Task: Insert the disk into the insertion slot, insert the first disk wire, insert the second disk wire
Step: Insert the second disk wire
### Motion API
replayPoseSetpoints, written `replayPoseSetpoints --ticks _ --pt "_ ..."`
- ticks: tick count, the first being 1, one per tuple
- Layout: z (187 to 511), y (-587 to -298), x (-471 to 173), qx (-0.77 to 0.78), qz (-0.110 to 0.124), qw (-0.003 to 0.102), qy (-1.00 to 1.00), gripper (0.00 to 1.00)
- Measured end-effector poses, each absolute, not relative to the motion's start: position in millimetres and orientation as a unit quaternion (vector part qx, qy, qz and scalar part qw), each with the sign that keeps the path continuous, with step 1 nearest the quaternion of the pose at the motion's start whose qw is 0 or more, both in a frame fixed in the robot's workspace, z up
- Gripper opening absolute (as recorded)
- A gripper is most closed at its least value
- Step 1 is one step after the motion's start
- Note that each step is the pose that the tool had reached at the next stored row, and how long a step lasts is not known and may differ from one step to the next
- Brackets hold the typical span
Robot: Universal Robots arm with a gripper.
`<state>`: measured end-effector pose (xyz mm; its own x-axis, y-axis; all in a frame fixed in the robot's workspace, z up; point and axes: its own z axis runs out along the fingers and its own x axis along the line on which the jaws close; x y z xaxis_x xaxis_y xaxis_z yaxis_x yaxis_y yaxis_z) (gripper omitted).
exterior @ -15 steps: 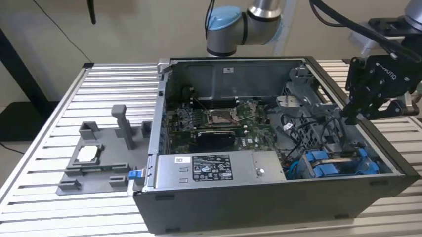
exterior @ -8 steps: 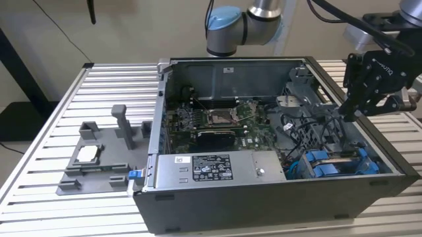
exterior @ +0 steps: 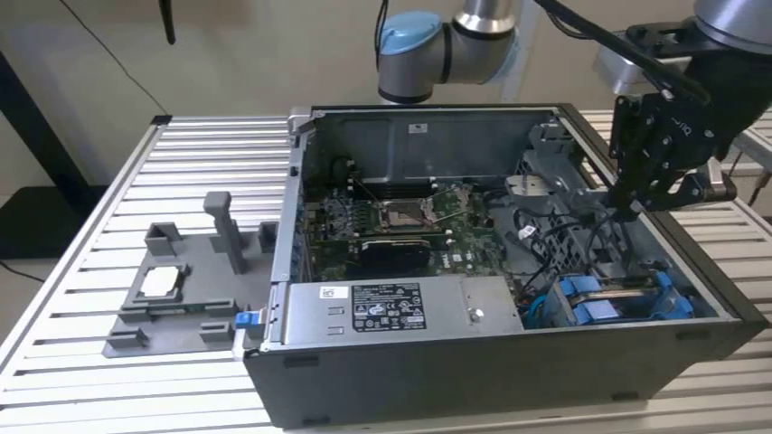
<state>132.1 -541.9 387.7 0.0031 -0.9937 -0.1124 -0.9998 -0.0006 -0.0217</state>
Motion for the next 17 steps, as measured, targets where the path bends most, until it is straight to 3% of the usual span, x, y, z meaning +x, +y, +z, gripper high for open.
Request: replayPoseSetpoints --ticks 5,17 --pt "389 -541 120 -0.707 0.017 0.057 0.704 0.27" --pt "389 -531 95 -0.709 -0.028 0.057 0.702 0.27"
